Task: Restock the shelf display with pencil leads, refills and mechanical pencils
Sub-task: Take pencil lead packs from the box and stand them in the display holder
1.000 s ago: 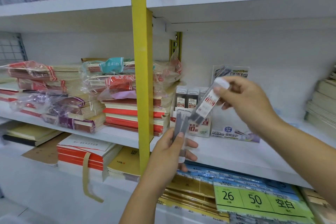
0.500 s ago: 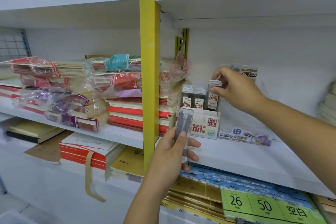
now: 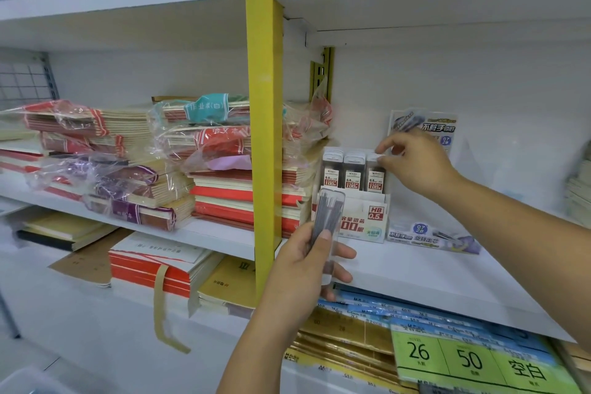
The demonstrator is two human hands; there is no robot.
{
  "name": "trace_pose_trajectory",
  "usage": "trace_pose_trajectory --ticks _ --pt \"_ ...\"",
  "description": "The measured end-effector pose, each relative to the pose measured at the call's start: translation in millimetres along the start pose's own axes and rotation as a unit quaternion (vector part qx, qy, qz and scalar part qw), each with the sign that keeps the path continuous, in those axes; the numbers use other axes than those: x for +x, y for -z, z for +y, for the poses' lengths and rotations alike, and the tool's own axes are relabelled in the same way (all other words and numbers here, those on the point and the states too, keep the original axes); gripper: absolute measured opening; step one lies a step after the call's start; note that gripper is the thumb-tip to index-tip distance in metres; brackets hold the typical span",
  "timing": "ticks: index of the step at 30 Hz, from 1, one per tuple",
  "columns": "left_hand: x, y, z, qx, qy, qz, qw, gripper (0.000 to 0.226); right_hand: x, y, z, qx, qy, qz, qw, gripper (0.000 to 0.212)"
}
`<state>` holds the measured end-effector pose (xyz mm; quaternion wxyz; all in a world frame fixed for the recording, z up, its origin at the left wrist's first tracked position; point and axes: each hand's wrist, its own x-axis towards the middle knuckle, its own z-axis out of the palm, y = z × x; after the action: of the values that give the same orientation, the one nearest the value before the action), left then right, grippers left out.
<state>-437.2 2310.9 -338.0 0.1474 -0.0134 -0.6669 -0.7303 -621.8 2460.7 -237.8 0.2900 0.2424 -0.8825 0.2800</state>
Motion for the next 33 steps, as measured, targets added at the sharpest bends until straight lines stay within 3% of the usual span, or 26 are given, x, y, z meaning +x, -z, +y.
trace_pose_trajectory --ticks 3,7,12,14,17,20,23,26,29,31,33 --pt "-1 0 2 0.002 0.001 -0.004 1.0 0.02 -3 5 -4 0.022 -0.014 -0.005 1.0 0.016" --pt "-3 0 1 0.027 -0.012 -0.011 1.0 0.019 -45 27 -24 0.133 0.026 0.062 0.989 0.016" --pt "-6 -7 -2 0.11 -0.051 -0.018 0.992 0.021 -119 36 -45 0.25 0.043 -0.077 0.964 0.021" --pt "-7 -10 -3 0.152 -0.064 -0.015 0.986 0.021 -131 33 -46 0.28 0.006 -0.09 0.956 0.029" --pt "-10 -14 -2 0.176 -0.069 -0.021 0.982 0.027 -138 30 -40 0.359 -0.079 -0.089 0.926 0.016" --pt "-11 -13 0 0.123 -0.048 -0.034 0.991 0.039 -145 31 -28 0.422 -0.153 -0.1 0.888 0.01" --pt "-8 -11 -2 0.05 -0.031 0.006 0.998 0.047 -151 33 -23 0.471 -0.178 -0.09 0.859 0.024" --pt "-5 -13 -2 -0.031 -0.035 0.039 0.998 0.047 -156 35 -19 0.434 -0.134 -0.127 0.882 0.042" --pt "-3 -17 3 -0.008 -0.073 0.038 0.997 0.043 -158 37 -18 0.288 -0.035 -0.153 0.945 0.03" --pt "0 -20 6 0.001 -0.087 0.026 0.996 0.039 -156 36 -20 0.276 -0.015 -0.139 0.951 0.025" --pt "3 -24 6 0.03 -0.1 0.023 0.994 0.034 -150 35 -23 0.273 -0.006 -0.157 0.949 0.034"
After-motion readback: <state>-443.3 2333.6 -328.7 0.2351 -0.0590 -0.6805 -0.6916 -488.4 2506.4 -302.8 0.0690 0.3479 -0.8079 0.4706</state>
